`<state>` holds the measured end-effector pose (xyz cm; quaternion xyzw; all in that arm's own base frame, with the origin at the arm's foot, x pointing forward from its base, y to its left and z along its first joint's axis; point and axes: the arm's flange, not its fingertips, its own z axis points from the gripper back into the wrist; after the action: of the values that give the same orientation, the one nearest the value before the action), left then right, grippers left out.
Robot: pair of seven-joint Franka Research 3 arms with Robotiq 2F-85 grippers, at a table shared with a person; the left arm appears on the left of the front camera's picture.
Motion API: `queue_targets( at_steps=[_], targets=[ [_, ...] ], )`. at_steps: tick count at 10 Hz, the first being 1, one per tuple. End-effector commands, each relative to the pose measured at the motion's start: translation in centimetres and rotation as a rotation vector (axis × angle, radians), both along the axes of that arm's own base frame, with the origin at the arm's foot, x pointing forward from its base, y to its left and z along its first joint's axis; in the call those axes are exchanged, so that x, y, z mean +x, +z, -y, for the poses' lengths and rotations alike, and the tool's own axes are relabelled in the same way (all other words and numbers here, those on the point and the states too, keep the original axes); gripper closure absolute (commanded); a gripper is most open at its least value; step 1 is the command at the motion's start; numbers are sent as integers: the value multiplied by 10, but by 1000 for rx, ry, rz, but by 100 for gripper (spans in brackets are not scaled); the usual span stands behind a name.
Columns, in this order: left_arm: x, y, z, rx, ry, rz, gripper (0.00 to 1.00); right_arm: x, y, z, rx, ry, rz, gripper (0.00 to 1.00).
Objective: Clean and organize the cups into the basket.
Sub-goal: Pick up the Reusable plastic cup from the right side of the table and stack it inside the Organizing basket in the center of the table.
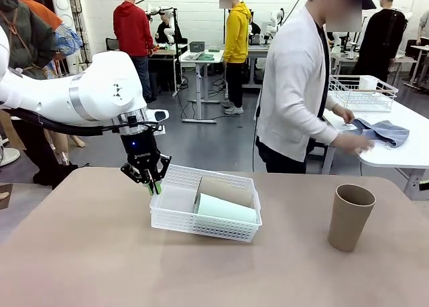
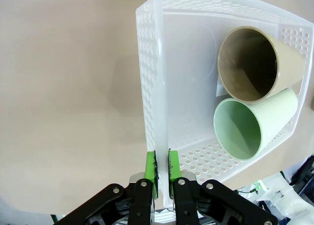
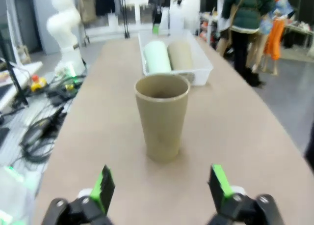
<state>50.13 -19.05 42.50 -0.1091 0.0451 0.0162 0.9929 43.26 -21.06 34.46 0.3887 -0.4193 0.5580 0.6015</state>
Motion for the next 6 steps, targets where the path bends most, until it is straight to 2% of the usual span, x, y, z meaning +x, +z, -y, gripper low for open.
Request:
queue_targets(
  at_steps=[1,4,6],
  targets=[
    [-1,1,1,0,4,9,100,-7,-22,2,-34,22,53,0],
    [-1,1,1,0,4,9,100,0,-46,-7,-4,65,66,0],
    [-1,1,1,0,4,9,100,6,-60,-24,1,114,26,0]
  ],
)
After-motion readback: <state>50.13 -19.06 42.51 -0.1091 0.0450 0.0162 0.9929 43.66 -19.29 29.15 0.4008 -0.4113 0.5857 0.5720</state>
